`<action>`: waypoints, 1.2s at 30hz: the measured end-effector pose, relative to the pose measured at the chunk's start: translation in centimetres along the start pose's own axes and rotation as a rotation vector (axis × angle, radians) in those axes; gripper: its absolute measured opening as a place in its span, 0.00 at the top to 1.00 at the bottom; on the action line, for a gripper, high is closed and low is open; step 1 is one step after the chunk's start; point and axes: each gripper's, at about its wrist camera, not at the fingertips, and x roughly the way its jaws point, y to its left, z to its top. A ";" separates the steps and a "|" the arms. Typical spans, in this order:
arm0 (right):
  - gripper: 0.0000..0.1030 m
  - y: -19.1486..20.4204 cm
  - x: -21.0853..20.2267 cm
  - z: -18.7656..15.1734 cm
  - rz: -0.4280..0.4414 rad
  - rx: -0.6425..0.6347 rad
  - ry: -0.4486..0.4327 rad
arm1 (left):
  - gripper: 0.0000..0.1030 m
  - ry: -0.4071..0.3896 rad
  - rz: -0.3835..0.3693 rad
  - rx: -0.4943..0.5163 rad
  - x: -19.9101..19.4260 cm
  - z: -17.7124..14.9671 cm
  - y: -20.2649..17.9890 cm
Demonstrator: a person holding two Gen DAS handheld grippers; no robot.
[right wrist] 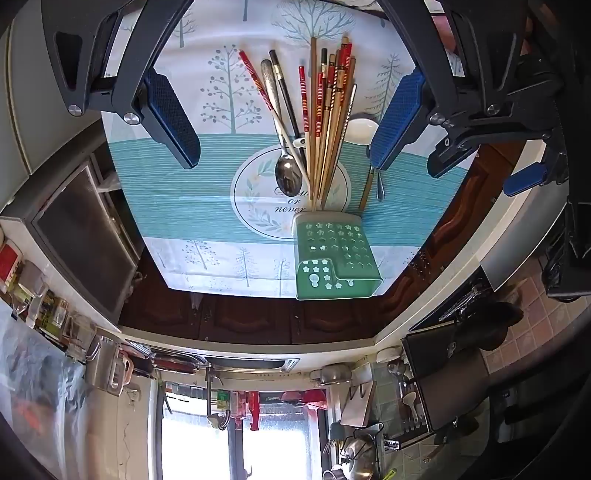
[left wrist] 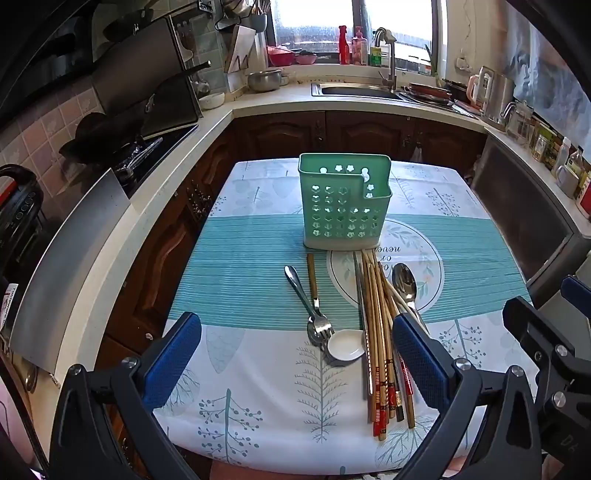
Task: Organize utensils
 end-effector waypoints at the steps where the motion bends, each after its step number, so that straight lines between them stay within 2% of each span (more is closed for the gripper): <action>1: 0.08 0.0 0.0 0.0 0.003 0.002 0.002 | 0.01 0.002 -0.003 0.000 0.0 0.0 0.0; 10: 0.08 -0.2 0.0 0.2 0.009 0.003 0.003 | 0.02 0.023 -0.021 -0.005 0.3 -1.2 -1.3; 12: 0.08 -0.1 -0.1 0.1 0.008 0.000 0.001 | 0.02 0.043 -0.041 -0.006 1.0 -0.6 -0.6; 36: 0.08 -0.5 0.2 0.4 0.009 0.008 0.016 | 0.02 0.087 -0.068 -0.005 1.8 -0.4 -0.6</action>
